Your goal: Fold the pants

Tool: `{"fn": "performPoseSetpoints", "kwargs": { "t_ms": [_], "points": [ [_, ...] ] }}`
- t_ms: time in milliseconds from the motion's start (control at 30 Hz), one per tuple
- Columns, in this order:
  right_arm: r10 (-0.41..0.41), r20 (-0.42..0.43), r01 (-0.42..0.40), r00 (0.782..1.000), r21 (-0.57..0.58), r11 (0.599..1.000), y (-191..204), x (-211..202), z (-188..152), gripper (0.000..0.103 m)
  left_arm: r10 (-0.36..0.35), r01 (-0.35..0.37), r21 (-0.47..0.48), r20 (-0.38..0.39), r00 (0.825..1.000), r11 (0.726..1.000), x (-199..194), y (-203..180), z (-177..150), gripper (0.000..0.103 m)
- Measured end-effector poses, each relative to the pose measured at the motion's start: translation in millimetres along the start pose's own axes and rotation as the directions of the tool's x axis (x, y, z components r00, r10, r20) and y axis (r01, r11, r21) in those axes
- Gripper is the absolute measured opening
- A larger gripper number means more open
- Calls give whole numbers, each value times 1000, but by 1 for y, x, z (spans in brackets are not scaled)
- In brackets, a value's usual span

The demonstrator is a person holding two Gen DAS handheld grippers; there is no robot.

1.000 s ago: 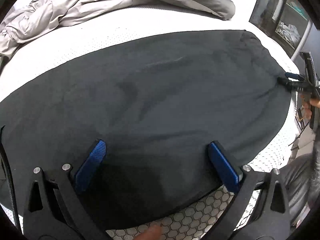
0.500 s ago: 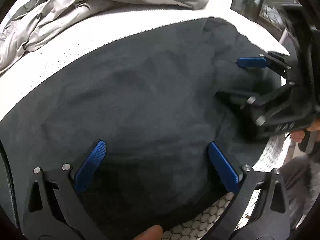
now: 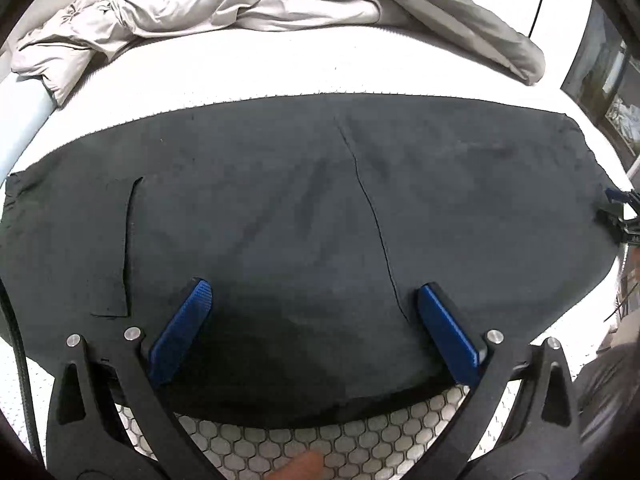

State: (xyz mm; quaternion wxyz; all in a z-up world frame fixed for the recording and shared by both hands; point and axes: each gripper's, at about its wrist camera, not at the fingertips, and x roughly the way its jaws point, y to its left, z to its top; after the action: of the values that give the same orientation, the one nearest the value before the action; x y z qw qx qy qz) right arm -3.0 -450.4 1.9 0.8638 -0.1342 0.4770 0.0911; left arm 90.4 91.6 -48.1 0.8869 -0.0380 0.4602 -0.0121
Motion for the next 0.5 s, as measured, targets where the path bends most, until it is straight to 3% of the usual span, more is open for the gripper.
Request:
{"fn": "performPoseSetpoints", "kwargs": {
  "t_ms": [67, 200, 300, 400, 500],
  "points": [
    [22, 33, -22, 999, 3, 1000, 16, -10, 9, 99, 17, -17, 14, -14, 1000, 1000, -1, -15, 5, 102],
    [74, 73, -70, 995, -54, 996, 76, -6, 38, 99, -85, 85, 125, -2, 996, 989, 7, -75, 29, 102],
    [136, 76, -131, 988, -77, 988, 118, 0, 47, 99, -84, 95, 194, -66, 994, 976, 36, -110, 47, 102],
    [106, 37, -99, 994, -165, 981, 134, 16, 53, 99, -20, 36, 183, -89, 996, 982, 53, -106, 58, 102],
    [29, 29, -26, 999, -108, 994, 96, 16, 49, 99, 21, -11, 112, -81, 997, 994, 53, -73, 60, 102]
  ]
}}
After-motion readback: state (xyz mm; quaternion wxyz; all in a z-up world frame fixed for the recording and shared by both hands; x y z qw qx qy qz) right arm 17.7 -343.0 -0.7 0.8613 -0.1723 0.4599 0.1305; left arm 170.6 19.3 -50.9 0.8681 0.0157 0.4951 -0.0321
